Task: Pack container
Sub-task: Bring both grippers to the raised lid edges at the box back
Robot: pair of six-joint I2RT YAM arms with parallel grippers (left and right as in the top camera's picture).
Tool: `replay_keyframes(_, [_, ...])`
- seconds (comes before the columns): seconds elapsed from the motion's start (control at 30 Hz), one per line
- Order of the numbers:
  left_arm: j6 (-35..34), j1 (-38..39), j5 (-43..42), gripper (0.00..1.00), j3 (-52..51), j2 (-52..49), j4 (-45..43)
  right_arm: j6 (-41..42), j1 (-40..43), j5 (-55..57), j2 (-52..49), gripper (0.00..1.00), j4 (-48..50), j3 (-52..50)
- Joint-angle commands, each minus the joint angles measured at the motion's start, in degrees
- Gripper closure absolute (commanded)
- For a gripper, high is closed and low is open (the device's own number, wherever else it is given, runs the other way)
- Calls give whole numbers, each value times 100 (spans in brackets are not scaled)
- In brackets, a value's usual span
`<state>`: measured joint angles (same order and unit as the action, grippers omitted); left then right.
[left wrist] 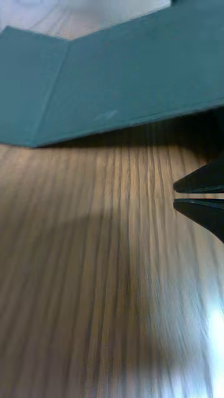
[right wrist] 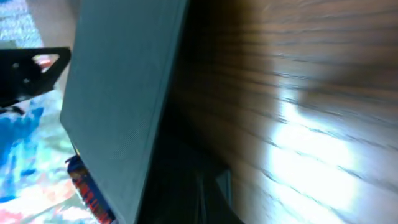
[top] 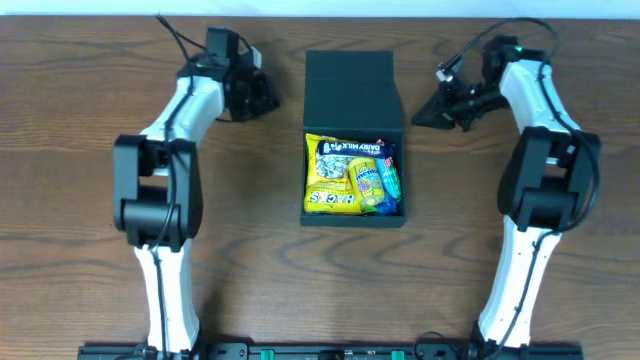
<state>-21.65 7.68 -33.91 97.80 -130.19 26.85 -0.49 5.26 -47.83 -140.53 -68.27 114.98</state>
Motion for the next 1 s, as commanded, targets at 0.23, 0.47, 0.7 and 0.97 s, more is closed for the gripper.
replay_keyframes(0.23, [-927,289,-1154,94,37,-321,-409,-127,-656,-435,-258,99,146,-7])
replay_keyframes(0.47, [-909,245,-1552,94,129,-319,-461,-461,-542,-949,-251,99,249,11])
replay_keyframes(0.7, [-284,162,-1851,94,673,-149,-334,-1064,-190,-1027,59,99,229,66])
replay_keyframes(0.97, [660,188,-1648,94,796,592,61,-1751,-76,-896,951,99,232,79])
